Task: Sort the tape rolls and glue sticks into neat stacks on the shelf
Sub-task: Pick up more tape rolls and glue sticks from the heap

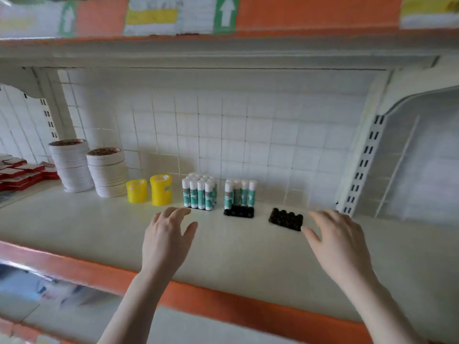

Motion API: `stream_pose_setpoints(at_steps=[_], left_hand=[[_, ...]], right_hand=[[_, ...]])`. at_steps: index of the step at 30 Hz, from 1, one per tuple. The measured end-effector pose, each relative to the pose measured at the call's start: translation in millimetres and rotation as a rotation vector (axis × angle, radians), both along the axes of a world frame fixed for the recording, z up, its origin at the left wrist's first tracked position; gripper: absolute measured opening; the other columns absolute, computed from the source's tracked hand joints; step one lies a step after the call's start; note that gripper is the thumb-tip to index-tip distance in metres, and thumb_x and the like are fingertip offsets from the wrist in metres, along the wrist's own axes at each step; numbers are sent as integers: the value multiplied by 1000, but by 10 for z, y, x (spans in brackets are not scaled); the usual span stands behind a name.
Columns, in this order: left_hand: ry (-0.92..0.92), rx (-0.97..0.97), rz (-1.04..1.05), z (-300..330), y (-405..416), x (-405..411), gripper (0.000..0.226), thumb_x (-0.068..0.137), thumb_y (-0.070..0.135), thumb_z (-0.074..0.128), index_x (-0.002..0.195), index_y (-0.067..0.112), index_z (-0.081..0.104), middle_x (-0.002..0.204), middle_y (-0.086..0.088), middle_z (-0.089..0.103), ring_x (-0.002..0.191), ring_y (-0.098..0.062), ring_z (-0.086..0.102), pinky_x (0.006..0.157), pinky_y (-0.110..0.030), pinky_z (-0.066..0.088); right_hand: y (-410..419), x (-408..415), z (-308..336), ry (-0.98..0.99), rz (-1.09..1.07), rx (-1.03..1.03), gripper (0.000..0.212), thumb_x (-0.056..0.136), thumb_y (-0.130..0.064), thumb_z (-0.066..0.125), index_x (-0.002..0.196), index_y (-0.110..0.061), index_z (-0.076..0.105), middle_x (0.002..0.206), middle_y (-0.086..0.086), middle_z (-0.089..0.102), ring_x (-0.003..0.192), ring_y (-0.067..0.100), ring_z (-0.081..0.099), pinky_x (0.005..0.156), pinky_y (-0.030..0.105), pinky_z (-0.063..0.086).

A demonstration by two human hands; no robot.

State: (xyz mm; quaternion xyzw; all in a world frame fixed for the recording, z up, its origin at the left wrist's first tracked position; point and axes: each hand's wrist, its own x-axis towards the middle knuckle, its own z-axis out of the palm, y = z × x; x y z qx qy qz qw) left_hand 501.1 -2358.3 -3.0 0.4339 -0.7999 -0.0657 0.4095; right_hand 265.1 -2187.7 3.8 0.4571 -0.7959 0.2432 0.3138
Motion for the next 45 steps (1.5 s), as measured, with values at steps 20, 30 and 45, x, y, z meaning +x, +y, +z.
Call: stream_pose_setpoints(at_steps=[20, 30, 45], left_hand=[[-51, 20, -352, 40, 2329, -1543, 31, 85, 25, 66, 113, 12, 65, 114, -6, 63, 108, -30, 52, 86, -38, 41], [-6, 99, -402, -269, 4226, -3556, 29, 84, 26, 67, 111, 16, 66, 111, 1, 64, 102, -27, 55, 83, -34, 42], [-240, 30, -757, -275, 5073, -4418, 29, 87, 12, 53, 106, 22, 71, 118, 8, 64, 116, -14, 53, 93, -23, 43]], right_hand=[[2792, -994, -214, 32, -370, -106, 28, 57, -12, 86, 78, -7, 69, 69, 13, 64, 63, 35, 62, 58, 39, 51], [4712, -2678, -256, 83, -242, -65, 16, 70, -7, 77, 84, -10, 70, 79, 9, 65, 71, 34, 60, 62, 40, 51], [5468, -3441, -252, 8, -124, -56, 15, 72, -5, 74, 87, -6, 71, 82, 7, 68, 73, 30, 63, 64, 39, 55]])
